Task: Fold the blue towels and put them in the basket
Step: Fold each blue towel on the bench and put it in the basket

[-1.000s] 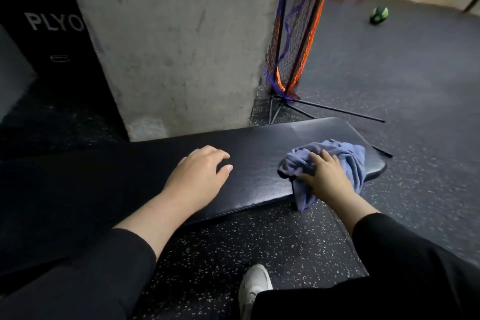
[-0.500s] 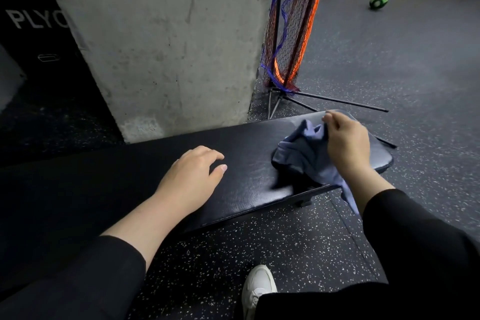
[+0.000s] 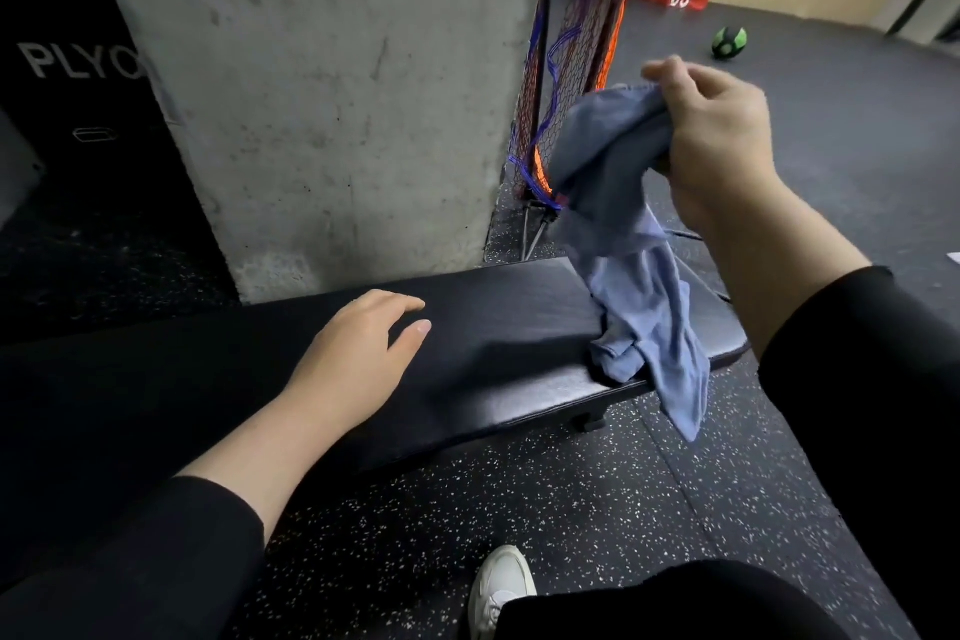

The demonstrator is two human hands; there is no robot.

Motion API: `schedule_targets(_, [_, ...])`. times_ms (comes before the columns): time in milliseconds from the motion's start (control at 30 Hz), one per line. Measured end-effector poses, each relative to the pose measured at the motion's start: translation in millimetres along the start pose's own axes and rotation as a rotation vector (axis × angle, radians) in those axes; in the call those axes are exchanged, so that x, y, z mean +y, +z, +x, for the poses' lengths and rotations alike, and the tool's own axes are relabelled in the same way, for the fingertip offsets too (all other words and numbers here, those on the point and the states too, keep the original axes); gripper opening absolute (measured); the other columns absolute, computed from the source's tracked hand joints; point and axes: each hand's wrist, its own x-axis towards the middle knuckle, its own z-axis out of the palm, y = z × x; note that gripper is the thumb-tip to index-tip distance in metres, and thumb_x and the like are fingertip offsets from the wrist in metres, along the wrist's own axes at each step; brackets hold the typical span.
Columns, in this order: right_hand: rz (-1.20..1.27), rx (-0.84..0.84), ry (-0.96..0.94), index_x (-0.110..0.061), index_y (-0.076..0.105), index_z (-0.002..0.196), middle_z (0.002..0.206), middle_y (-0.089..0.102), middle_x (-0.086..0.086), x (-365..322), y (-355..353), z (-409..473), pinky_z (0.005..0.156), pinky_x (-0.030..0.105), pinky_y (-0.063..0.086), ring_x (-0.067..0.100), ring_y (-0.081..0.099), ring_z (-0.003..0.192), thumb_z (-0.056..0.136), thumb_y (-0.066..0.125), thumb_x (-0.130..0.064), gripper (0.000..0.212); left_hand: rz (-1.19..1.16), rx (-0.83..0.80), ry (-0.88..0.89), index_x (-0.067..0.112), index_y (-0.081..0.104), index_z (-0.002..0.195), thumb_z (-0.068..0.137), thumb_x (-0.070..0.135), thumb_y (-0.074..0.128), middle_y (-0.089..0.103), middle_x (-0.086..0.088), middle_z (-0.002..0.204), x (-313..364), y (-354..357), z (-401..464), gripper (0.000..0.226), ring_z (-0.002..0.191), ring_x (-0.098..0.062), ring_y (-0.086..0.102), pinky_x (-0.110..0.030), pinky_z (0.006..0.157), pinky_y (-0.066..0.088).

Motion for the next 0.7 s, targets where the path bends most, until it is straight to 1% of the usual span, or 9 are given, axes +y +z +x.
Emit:
schedule_targets(100, [0.117, -0.057, 0.014, -0.018, 0.074, 0.088, 0.090, 0.075, 0.007, -29, 21, -3, 0.091, 0.051, 0.056, 0.024, 0.071, 0.094, 0.100, 0.057, -0.027, 0.023, -0.047, 0.051, -0.007, 0.030, 0.059, 0.133, 0.102, 0.044, 0.048, 0.055, 0.019, 0.131, 1, -12, -3, 0.036, 0.121, -0.005, 0.050, -0.027, 0.099, 0.040])
schedule_targets(200, [0.177, -0.087, 0.031, -0.005, 0.071, 0.096, 0.093, 0.075, 0.017, -49, 40, -11, 0.088, 0.054, 0.056, 0.033, 0.072, 0.093, 0.102, 0.053, -0.021, 0.024, -0.060, 0.081, 0.002, 0.029, 0.058, 0.134, 0.102, 0.044, 0.048, 0.055, 0.018, 0.131, 1, -22, -8, 0.037, 0.122, -0.004, 0.050, -0.025, 0.099, 0.038])
schedule_targets(267, [0.176, -0.081, 0.008, -0.004, 0.071, 0.099, 0.092, 0.075, 0.012, -63, 50, -18, 0.089, 0.052, 0.057, 0.028, 0.072, 0.094, 0.102, 0.053, -0.022, 0.026, -0.064, 0.088, 0.003, 0.030, 0.057, 0.135, 0.102, 0.045, 0.048, 0.055, 0.017, 0.132, -3, -26, -11, 0.038, 0.123, -0.004, 0.050, -0.026, 0.101, 0.039])
schedule_targets(333, [0.149, -0.110, -0.070, -0.012, 0.075, 0.098, 0.095, 0.076, 0.005, -81, 59, -27, 0.093, 0.046, 0.056, 0.021, 0.071, 0.100, 0.100, 0.055, -0.027, 0.025, -0.121, 0.104, -0.001, 0.032, 0.054, 0.138, 0.100, 0.048, 0.048, 0.056, 0.017, 0.133, -5, -32, -12, 0.042, 0.121, -0.001, 0.052, -0.030, 0.105, 0.042])
schedule_targets(400, [0.176, -0.188, -0.122, -0.014, 0.075, 0.097, 0.096, 0.077, 0.004, -98, 75, -39, 0.096, 0.042, 0.055, 0.018, 0.071, 0.100, 0.099, 0.055, -0.029, 0.024, -0.307, 0.159, -0.003, 0.037, 0.045, 0.145, 0.094, 0.057, 0.049, 0.055, 0.019, 0.134, -6, -41, -13, 0.055, 0.120, 0.003, 0.053, -0.033, 0.107, 0.044])
schedule_targets(467, [0.233, -0.259, -0.095, -0.011, 0.072, 0.098, 0.091, 0.077, 0.005, -109, 94, -52, 0.092, 0.040, 0.057, 0.019, 0.072, 0.093, 0.102, 0.053, -0.025, 0.024, -0.506, 0.222, 0.017, 0.042, 0.026, 0.153, 0.084, 0.063, 0.052, 0.046, 0.019, 0.147, -2, -52, -14, 0.077, 0.124, 0.006, 0.050, -0.030, 0.107, 0.043])
schedule_targets(567, [0.323, -0.306, 0.015, -0.010, 0.070, 0.098, 0.093, 0.076, 0.013, -111, 124, -72, 0.083, 0.044, 0.057, 0.027, 0.072, 0.092, 0.103, 0.053, -0.025, 0.024, -0.589, 0.314, 0.078, 0.052, 0.008, 0.153, 0.077, 0.061, 0.067, 0.029, 0.021, 0.159, 1, -64, -13, 0.097, 0.133, 0.006, 0.043, -0.033, 0.111, 0.040])
schedule_targets(633, [0.319, -0.309, 0.106, -0.013, 0.073, 0.094, 0.099, 0.075, 0.017, -101, 144, -88, 0.081, 0.044, 0.057, 0.028, 0.072, 0.093, 0.101, 0.056, -0.028, 0.023, -0.615, 0.299, 0.067, 0.053, 0.020, 0.152, 0.076, 0.058, 0.077, 0.039, 0.023, 0.154, -1, -69, -12, 0.095, 0.134, 0.001, 0.046, -0.037, 0.111, 0.043])
schedule_targets(700, [0.316, -0.322, 0.192, -0.016, 0.075, 0.090, 0.095, 0.075, 0.017, -85, 161, -109, 0.083, 0.045, 0.056, 0.028, 0.072, 0.091, 0.099, 0.059, -0.031, 0.024, -0.571, 0.272, 0.004, 0.044, 0.044, 0.142, 0.080, 0.051, 0.077, 0.060, 0.022, 0.133, -5, -72, -15, 0.071, 0.121, -0.002, 0.058, -0.035, 0.101, 0.051])
